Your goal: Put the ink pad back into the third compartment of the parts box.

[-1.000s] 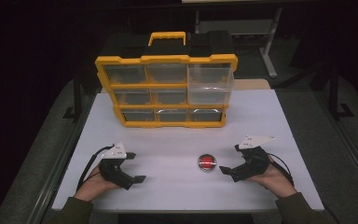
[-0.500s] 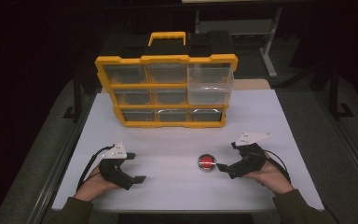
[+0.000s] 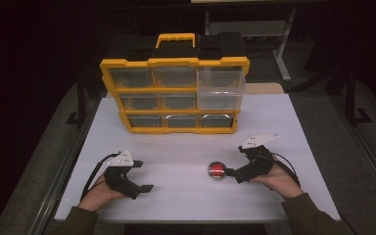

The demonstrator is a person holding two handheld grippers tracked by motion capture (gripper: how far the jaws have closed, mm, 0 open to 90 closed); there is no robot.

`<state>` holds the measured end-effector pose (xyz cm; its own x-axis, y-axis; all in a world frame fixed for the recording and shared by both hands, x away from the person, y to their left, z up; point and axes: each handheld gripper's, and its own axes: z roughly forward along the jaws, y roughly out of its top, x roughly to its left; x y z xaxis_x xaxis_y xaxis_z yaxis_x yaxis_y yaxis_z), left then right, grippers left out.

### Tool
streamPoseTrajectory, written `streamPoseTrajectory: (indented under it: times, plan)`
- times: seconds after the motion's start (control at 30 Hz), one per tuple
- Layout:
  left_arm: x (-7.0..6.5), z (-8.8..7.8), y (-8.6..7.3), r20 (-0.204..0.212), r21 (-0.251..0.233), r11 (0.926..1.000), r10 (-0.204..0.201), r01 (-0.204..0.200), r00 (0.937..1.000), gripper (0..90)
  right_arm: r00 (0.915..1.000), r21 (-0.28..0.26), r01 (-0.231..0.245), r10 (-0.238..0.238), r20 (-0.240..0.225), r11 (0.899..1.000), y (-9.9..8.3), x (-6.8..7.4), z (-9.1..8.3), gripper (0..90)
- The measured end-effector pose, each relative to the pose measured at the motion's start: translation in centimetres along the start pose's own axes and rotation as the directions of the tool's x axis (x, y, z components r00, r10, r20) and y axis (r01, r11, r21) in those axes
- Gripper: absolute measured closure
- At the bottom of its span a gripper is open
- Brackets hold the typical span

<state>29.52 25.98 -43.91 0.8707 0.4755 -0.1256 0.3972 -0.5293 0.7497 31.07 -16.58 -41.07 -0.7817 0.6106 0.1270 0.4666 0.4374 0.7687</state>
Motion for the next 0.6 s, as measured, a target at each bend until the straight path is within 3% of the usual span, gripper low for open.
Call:
streamPoseTrajectory:
  times: [0.6]
  plan:
    - [-0.1,0.2,0.1,0.009,-0.006,0.9999,-0.012,0.012,0.9999,0.0,0.9996,-0.006,0.021,-0.021,-0.02,1.0,1.3,0.3,1.5,0.0]
